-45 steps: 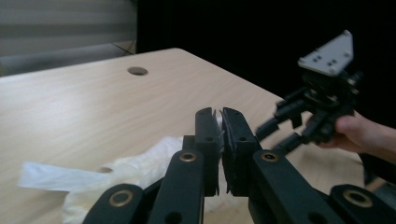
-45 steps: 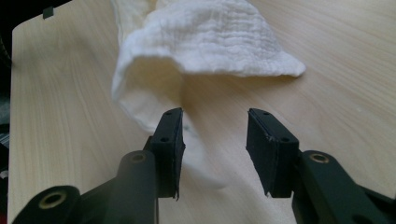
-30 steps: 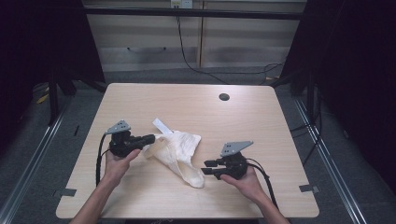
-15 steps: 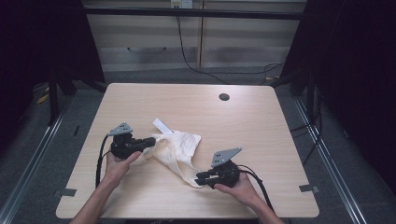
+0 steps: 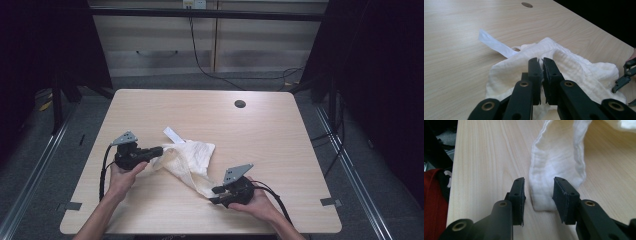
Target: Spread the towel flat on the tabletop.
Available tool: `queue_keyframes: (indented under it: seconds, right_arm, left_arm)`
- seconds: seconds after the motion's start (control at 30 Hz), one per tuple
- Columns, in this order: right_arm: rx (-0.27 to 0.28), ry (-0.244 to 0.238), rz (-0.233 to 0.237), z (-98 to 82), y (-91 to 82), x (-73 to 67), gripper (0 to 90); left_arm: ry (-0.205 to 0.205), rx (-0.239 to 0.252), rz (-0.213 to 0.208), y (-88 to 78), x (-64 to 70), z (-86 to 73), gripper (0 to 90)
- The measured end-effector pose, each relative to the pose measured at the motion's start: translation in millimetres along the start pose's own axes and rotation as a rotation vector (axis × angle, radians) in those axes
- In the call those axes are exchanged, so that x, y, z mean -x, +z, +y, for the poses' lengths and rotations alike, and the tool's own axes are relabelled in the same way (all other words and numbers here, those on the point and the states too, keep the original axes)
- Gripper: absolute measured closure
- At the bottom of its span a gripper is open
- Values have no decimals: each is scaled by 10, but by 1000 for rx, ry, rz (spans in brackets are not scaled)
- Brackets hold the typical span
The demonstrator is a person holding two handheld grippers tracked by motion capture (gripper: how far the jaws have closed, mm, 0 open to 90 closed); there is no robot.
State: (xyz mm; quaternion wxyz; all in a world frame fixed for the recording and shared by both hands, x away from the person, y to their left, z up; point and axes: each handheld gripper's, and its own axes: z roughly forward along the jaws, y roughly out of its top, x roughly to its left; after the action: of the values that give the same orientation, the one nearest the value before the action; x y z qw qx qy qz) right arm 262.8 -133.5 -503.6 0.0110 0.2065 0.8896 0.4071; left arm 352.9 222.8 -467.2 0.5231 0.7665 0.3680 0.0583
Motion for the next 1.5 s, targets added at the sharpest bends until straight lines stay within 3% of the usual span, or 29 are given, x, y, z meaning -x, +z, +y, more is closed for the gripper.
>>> queue_keyframes:
  seconds: [0.1, 0.13, 0.23, 0.3, 0.4, 0.47, 0.5, 0.7, 0.77, 0.8, 1.07, 1.5]
  right_arm:
    - [11, -26, -30, -17, 0, -12, 727]
    - [15, -24, -52, -23, -2, -17, 826]
    - [29, -7, -60, -40, -11, 13, 875]
    - [28, 0, -69, -40, -22, 25, 880]
    - [69, 49, -51, -38, -96, 93, 886]
    - [83, 56, -54, -28, -132, 102, 887]
    - [121, 69, -51, -11, -215, 124, 888]
    - [191, 109, -107, 9, -463, 220, 890]
    - [246, 135, -121, 22, -581, 262, 890]
    - [298, 146, -143, 66, -710, 291, 891]
    - [390, 129, -215, 280, -1044, 329, 894]
    - [435, 99, -269, 737, -1443, 391, 895]
  left_arm:
    - [-3, -1, 2, -10, -10, -1, 853]
    - [-3, 1, 1, -14, -12, 1, 853]
    - [-6, 9, 3, -25, -20, 4, 853]
    - [-9, 12, 0, -33, -27, 4, 853]
    - [-8, 14, -2, -44, -29, 7, 853]
    - [-7, 19, -2, -51, -22, 12, 854]
    - [-5, 21, -7, -57, -19, 17, 855]
    - [-6, 54, -25, -78, 47, 90, 858]
    - [2, 59, -27, -108, 79, 123, 858]
    - [9, 69, -30, -137, 103, 150, 858]
    - [35, 142, -54, -297, 211, 295, 857]
    - [96, 229, -71, -513, 372, 628, 857]
